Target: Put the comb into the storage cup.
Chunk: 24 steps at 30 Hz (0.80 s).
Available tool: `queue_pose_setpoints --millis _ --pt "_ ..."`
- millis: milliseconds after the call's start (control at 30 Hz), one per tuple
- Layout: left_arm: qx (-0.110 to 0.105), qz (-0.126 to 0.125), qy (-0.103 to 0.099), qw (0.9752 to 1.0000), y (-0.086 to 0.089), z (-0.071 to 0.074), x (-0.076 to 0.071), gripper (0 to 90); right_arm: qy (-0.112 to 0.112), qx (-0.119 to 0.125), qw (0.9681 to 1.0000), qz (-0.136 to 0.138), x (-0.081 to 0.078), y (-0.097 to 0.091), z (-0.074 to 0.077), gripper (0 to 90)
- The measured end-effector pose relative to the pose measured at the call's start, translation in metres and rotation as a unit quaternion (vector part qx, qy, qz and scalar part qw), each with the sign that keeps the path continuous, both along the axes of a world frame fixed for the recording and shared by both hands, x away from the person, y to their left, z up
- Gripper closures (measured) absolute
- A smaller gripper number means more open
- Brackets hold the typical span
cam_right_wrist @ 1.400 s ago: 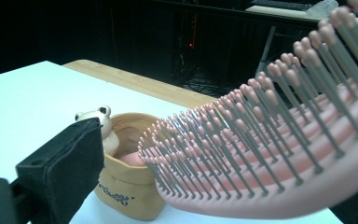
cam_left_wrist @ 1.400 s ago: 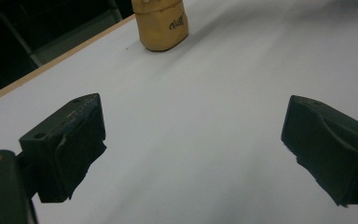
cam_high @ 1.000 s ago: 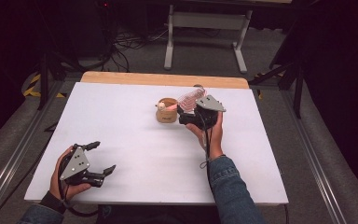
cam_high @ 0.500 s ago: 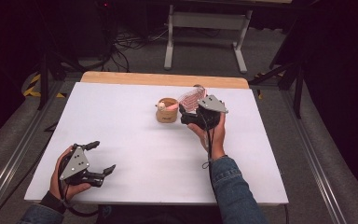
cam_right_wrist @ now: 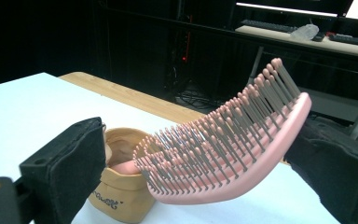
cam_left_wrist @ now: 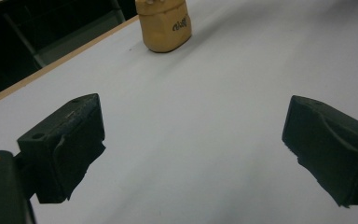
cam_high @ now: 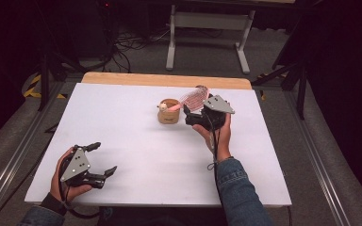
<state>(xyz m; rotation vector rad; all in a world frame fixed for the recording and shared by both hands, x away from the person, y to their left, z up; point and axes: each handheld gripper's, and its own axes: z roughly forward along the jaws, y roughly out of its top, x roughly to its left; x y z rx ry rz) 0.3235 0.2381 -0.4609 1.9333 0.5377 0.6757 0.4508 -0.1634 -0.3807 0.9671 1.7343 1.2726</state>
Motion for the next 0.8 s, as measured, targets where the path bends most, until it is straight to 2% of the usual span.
queue_pose_setpoints --millis 800 --pt "0.0 0.0 -0.001 1.0 0.001 0.001 0.0 6.9 -0.015 -0.009 0.9998 0.01 -0.011 -0.004 0.008 5.4"
